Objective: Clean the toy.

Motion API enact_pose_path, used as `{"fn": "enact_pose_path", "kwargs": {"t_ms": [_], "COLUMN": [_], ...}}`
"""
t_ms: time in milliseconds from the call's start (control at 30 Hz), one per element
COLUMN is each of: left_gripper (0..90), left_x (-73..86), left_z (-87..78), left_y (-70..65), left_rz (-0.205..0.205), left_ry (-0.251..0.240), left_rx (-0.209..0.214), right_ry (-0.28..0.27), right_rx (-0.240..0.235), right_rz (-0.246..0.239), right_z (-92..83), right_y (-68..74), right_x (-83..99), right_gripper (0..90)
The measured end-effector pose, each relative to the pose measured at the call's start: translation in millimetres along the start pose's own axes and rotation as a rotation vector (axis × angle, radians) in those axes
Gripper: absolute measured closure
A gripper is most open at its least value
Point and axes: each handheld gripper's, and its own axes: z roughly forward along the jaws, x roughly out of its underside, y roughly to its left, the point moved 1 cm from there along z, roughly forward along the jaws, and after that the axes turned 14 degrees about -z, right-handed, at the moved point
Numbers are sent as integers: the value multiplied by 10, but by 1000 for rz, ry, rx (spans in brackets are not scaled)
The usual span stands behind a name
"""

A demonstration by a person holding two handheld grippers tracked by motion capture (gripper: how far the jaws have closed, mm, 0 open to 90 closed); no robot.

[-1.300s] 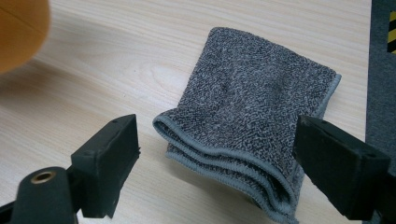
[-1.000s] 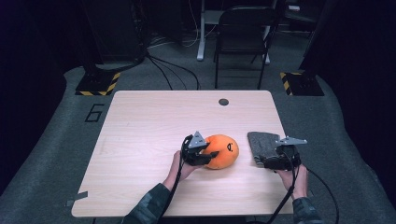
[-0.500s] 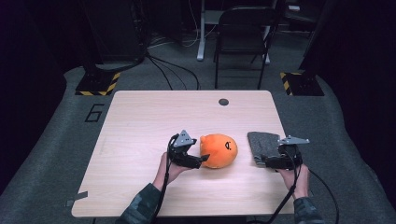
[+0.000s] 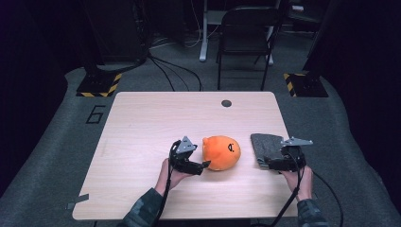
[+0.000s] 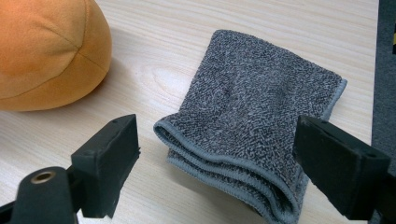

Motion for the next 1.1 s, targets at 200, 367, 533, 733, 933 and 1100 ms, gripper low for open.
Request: {"fn": "enact_pose_path", "kwargs": {"t_ms": [200, 367, 533, 733, 933, 1100], "left_gripper": [155, 181, 297, 405, 510, 556], "left_x": [66, 119, 174, 209, 227, 233], "left_z": [49, 109, 165, 178, 181, 192], "left_y": [-14, -48, -82, -79, -83, -105], "left_rz": [9, 33, 66, 75, 67, 77], "left_ry": [27, 47, 64, 47, 48, 62], "left_rx": [6, -2, 13, -3, -19, -22], "right_ry": [0, 2, 0, -5, 44, 111], "right_rx": [-3, -3, -6, -3, 40, 111], "right_rz": [-6, 6, 6, 66, 91, 118], "right_z": [16, 27, 73, 215, 424, 629], "right_y": [-1, -8, -36, -103, -148, -195], "right_x": [-17, -28, -50, -97, -111, -94], "right_gripper": [141, 141, 140, 135, 129, 71]}}
